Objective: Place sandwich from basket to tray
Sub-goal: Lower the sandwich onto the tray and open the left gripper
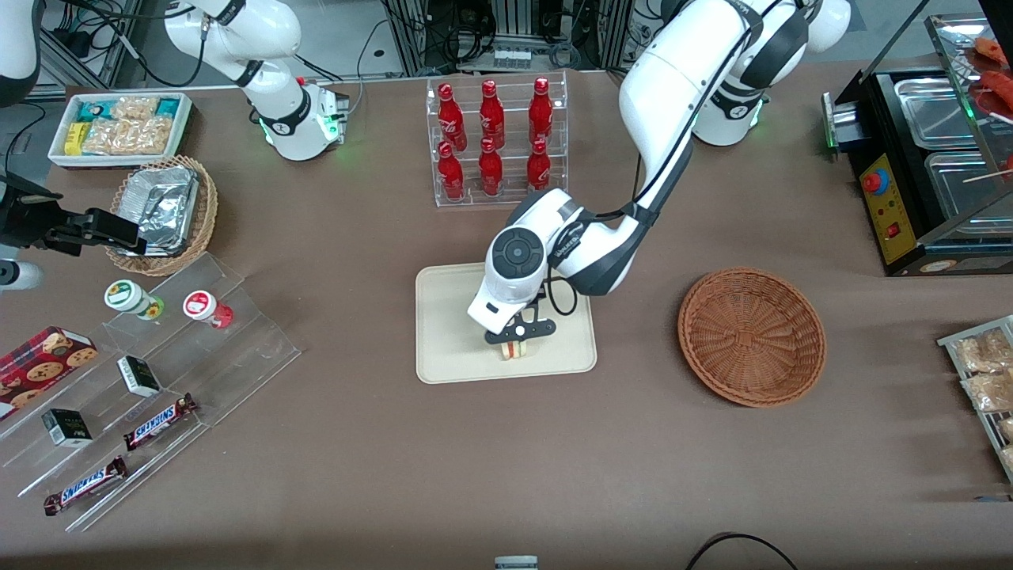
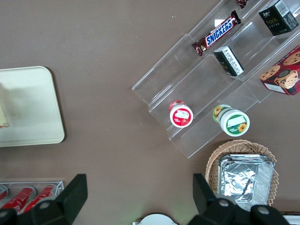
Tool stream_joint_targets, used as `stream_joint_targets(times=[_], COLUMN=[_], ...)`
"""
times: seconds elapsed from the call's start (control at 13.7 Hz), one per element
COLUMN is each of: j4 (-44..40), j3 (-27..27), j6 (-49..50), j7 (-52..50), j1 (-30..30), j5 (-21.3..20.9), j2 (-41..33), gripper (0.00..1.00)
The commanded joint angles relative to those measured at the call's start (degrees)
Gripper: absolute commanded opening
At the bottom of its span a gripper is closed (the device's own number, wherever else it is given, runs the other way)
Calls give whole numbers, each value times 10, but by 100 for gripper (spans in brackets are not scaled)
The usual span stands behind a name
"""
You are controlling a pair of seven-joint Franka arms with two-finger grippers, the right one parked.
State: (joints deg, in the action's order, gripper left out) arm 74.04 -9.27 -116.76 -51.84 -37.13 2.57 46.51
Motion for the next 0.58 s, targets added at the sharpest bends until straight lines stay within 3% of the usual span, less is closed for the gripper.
stream_joint_targets(times=[0.0, 0.29, 0.36, 0.44, 0.51], j4=[-18, -17, -17, -17, -17], j3=[3, 3, 3, 3, 3], j6=[9, 8, 8, 8, 8], j7=[-12, -27, -27, -26, -23], j1=[-6, -11, -12, -12, -12], j5=[9, 7, 6, 7, 5], j2=[9, 16, 17, 17, 16], gripper=[0, 0, 10, 75, 100])
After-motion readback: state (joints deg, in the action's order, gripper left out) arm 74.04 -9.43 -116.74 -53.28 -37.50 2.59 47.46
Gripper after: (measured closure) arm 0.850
